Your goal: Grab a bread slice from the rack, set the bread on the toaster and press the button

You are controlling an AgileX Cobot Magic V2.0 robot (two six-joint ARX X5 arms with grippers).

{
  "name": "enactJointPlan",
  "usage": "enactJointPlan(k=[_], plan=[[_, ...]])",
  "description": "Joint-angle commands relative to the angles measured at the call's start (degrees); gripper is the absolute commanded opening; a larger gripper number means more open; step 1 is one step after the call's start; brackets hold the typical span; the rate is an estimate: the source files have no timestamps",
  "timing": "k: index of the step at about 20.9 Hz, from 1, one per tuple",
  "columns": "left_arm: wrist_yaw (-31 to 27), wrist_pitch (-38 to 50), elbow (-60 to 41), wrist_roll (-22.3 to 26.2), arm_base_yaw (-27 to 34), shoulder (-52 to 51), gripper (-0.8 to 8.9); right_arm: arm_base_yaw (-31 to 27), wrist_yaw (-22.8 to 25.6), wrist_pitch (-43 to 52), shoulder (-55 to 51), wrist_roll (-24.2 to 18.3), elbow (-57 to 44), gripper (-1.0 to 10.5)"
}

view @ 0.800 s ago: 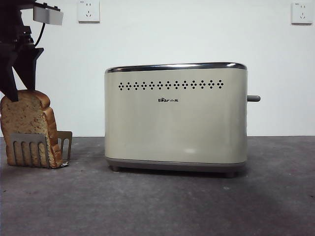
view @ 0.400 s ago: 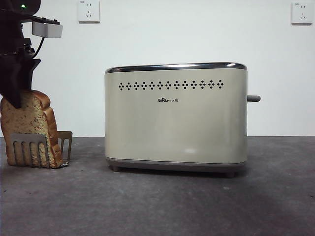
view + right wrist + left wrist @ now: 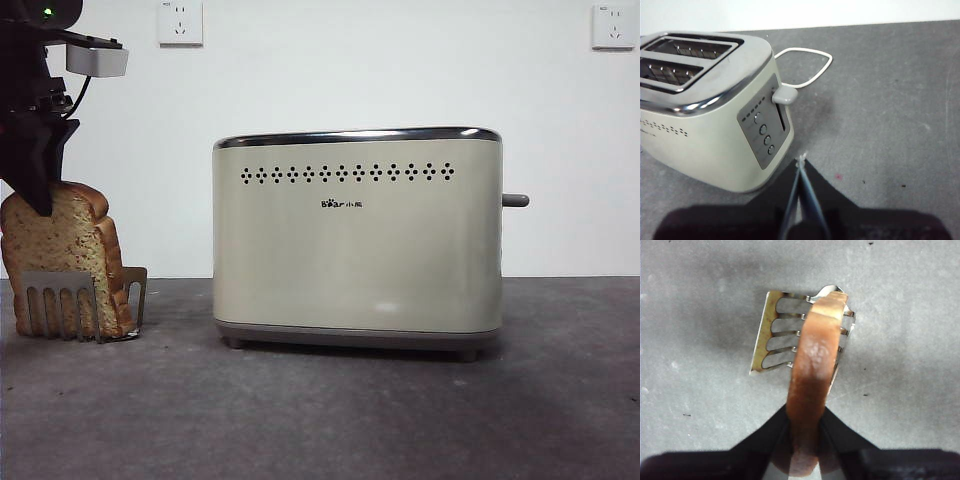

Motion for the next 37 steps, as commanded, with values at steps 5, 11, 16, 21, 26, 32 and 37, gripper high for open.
enactJointPlan(k=[5, 11, 16, 21, 26, 32, 37], plan=[[0.1, 0.4, -0.2, 1.0, 0.2, -2.4, 0.49, 0.0, 0.0, 0.2, 2.1, -0.7, 0.3, 0.0], [1.4, -0.1, -0.2, 0.9, 0.0, -6.7, 0.48, 0.0, 0.0, 0.4, 3.3, -0.7, 0.3, 0.0], [2.7, -0.2, -0.2, -3.0, -3.7, -13.7, 0.48, 0.0, 0.0, 0.3, 3.4, -0.7, 0.3, 0.0], [2.2, -0.9, 0.4, -7.6, -10.1, -21.1, 0.48, 0.0, -1.0, -0.3, 3.4, -0.4, 0.3, 0.0], [-0.8, -4.4, 10.2, -11.3, -15.7, -21.7, -0.13, 0.0, -3.3, -2.1, 3.4, -0.1, 0.3, 0.0], [-2.5, -13.1, 25.2, -22.4, -23.1, -17.1, -0.13, 0.0, -5.8, -3.3, 3.4, 0.0, 0.3, 0.0], [-7.4, -16.8, 29.1, -28.8, -28.8, -11.6, -0.13, 0.0, -6.1, -4.2, 3.4, 0.0, 0.3, 0.0]])
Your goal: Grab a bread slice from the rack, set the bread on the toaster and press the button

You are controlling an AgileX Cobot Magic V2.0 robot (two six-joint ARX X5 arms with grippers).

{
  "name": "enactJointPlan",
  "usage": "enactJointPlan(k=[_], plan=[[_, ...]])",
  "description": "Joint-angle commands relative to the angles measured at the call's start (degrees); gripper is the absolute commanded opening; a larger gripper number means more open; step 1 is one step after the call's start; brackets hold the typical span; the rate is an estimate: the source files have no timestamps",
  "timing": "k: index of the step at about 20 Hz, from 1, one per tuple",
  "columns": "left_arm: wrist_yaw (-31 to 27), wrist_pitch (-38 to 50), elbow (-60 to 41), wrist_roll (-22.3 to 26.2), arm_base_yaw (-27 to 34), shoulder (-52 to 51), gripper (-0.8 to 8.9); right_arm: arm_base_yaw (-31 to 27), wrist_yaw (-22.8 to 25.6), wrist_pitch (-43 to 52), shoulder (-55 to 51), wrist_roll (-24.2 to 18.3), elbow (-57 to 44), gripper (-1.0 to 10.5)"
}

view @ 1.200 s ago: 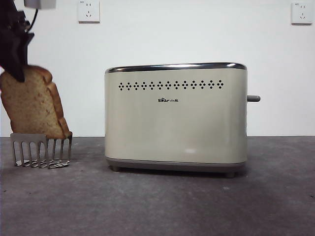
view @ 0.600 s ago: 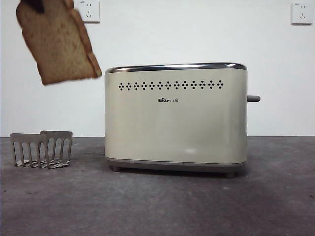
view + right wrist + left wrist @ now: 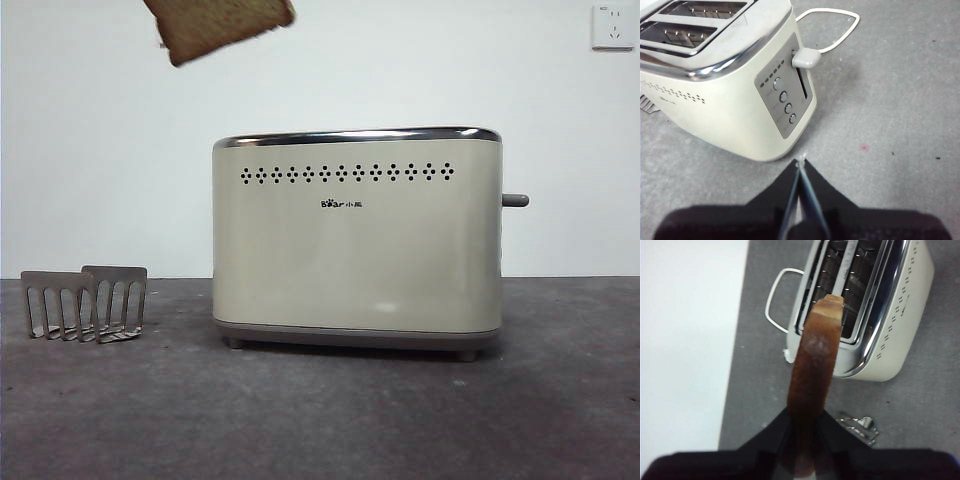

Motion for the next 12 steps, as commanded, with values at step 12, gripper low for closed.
enactJointPlan(k=[12], plan=[[-3.1, -1.5, 15.4, -10.3, -12.0, 15.9, -0.13, 0.0, -0.3, -3.6, 0.0, 0.2, 0.3, 0.0]])
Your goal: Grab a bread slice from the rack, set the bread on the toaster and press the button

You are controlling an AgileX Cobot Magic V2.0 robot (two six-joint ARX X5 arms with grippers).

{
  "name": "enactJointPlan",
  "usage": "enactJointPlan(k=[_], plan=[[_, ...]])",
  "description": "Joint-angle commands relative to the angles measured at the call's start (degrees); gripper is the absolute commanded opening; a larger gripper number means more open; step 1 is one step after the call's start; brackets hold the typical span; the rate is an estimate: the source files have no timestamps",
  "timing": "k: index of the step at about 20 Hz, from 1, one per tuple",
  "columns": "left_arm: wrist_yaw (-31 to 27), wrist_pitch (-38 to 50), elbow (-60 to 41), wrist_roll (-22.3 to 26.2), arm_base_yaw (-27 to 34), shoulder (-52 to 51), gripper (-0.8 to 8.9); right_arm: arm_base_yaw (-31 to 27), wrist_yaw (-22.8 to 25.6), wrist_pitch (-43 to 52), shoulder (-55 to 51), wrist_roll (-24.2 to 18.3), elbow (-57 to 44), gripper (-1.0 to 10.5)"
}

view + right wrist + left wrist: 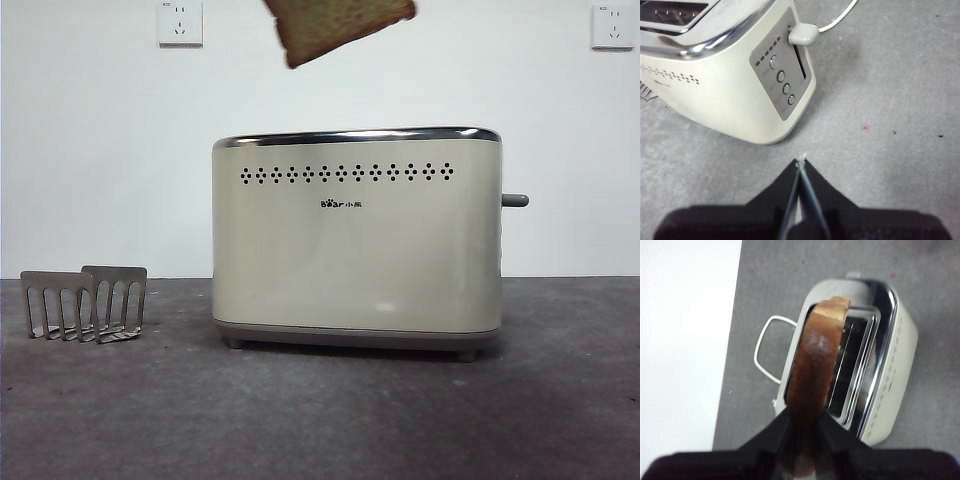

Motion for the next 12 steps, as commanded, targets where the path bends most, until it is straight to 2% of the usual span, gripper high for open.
enactJointPlan(k=[1, 12], plan=[[0.2, -0.7, 0.1, -2.4, -0.4, 2.4, -0.13, 0.0, -0.2, 0.0, 0.0, 0.1, 0.3, 0.0], [-0.4, -1.7, 0.1, -1.3, 0.5, 7.2, -0.12, 0.0, -0.4, -0.8, 0.0, 0.1, 0.3, 0.0]])
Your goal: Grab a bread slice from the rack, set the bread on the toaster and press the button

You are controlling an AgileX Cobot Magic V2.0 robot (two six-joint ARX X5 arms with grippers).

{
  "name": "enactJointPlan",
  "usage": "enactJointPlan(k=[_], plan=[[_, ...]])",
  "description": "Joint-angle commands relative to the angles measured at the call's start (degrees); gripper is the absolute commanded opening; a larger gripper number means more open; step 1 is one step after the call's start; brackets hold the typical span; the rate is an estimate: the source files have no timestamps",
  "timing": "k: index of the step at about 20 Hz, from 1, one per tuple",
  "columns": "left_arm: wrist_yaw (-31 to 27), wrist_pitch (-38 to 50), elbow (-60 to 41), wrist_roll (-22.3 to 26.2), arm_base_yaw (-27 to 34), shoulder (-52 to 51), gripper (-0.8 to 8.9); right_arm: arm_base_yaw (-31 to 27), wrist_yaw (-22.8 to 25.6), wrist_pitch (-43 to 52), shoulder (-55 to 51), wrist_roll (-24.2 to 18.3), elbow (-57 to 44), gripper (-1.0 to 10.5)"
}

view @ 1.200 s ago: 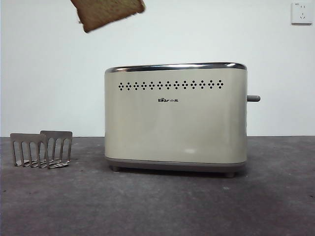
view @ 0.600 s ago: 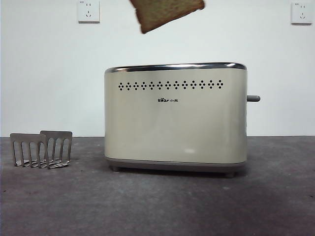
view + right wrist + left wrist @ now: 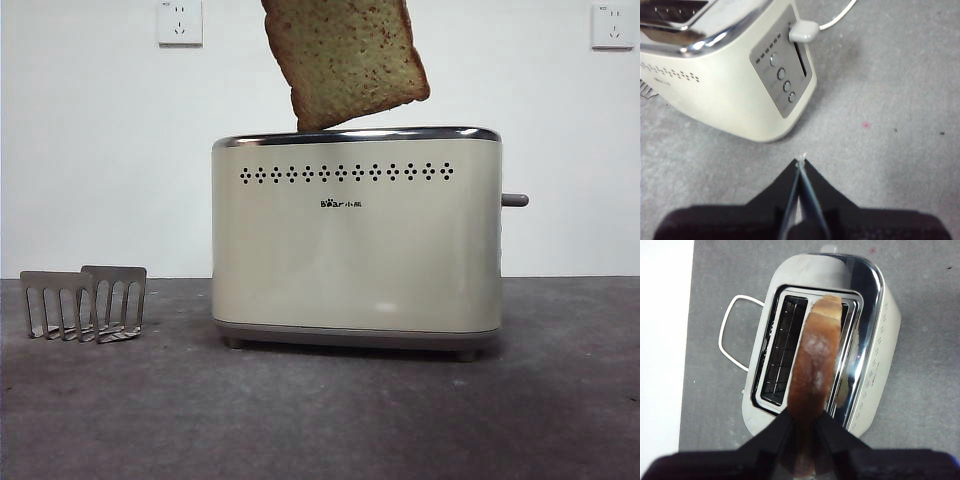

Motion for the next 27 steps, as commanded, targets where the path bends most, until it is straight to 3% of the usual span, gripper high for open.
enactJointPlan(k=[1, 27], plan=[[-0.3, 0.6, -0.1, 0.2, 0.3, 0.7, -0.13, 0.0, -0.2, -0.1, 0.0, 0.1, 0.3, 0.0], [-2.1, 2.0, -0.1, 5.4, 2.4, 9.9, -0.13, 0.0, -0.2, -0.1, 0.0, 0.0, 0.3, 0.0]])
